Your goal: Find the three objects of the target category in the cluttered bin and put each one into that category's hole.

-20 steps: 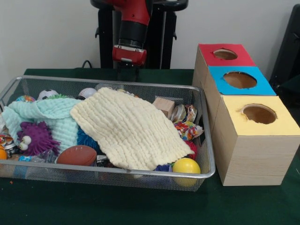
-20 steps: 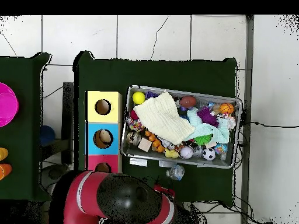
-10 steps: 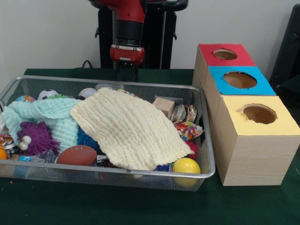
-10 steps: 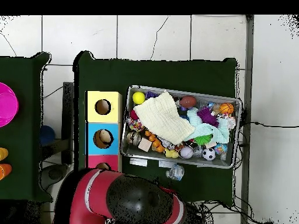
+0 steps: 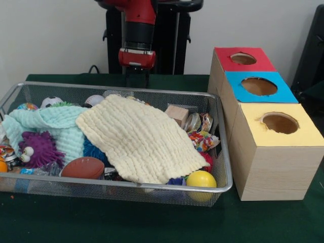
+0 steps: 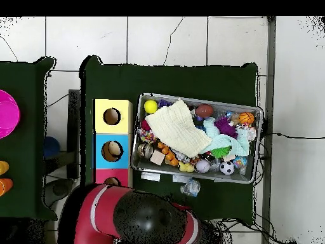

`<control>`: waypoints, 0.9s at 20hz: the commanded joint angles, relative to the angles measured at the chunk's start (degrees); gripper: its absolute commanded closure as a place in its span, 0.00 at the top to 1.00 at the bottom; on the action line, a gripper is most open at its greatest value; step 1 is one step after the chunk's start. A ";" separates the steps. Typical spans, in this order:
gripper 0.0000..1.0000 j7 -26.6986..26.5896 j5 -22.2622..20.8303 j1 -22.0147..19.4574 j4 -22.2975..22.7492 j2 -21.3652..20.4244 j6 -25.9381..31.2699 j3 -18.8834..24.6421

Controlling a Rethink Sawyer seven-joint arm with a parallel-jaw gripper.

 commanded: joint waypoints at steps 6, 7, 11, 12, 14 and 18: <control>1.00 7.74 28.99 10.18 8.36 10.32 2.43 7.66; 1.00 8.83 31.78 11.10 9.43 10.35 2.31 8.45; 1.00 11.74 42.08 15.79 12.92 9.67 2.94 11.12; 1.00 11.94 43.64 16.44 13.44 9.11 3.99 11.64; 1.00 11.83 46.95 18.00 14.41 7.99 6.17 12.50; 1.00 11.17 51.44 18.64 14.81 6.23 10.21 14.20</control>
